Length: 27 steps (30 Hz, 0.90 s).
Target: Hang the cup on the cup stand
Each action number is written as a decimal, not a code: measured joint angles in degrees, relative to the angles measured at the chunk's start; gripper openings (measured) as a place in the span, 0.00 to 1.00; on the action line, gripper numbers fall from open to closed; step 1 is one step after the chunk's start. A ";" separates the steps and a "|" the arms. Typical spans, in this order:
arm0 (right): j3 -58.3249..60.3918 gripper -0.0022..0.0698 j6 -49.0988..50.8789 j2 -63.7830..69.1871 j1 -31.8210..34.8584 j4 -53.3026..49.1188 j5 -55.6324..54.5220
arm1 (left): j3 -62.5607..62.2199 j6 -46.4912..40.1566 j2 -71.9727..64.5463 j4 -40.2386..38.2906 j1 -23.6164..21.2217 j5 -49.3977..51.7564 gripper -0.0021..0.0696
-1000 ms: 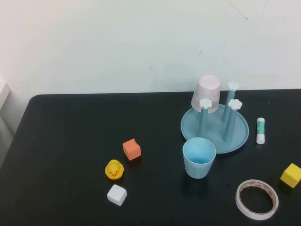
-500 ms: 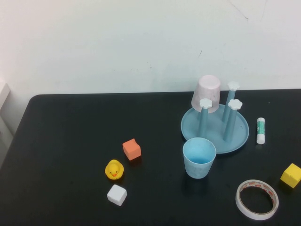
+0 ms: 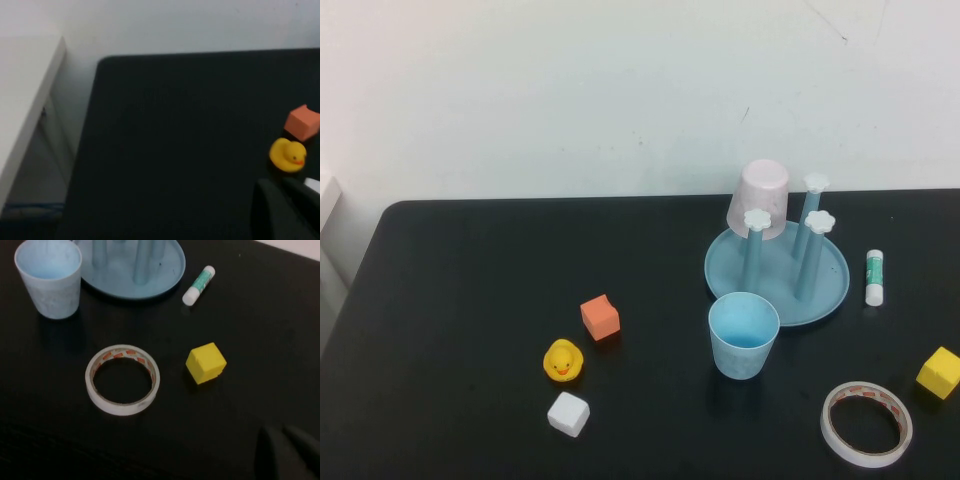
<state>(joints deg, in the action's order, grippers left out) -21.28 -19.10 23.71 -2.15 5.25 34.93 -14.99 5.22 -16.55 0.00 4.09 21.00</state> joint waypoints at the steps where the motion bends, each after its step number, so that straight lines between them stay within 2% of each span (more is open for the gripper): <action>1: 0.11 0.03 0.00 0.00 0.00 0.00 -0.37 | 0.00 -0.74 -0.13 -1.42 0.00 0.55 0.03; 8: 0.73 0.03 0.00 0.00 0.00 -0.47 -1.69 | 0.00 -8.61 -0.23 -12.62 0.00 5.51 0.03; 14: 2.06 0.03 0.07 0.00 0.00 0.77 -2.83 | 0.00 -11.02 -0.23 -13.80 0.00 4.92 0.03; 18: 0.93 0.03 -3.76 2.05 0.00 3.77 -1.12 | 0.00 -11.15 -0.23 -13.90 0.00 4.92 0.03; 27: -10.24 0.03 -15.54 18.50 0.00 15.27 2.00 | 0.00 -11.34 -0.23 -13.90 0.00 4.33 0.03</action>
<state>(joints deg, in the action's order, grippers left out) -31.52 -34.64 42.21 -2.15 20.52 36.94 -14.99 -6.12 -16.78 -13.90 4.09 25.33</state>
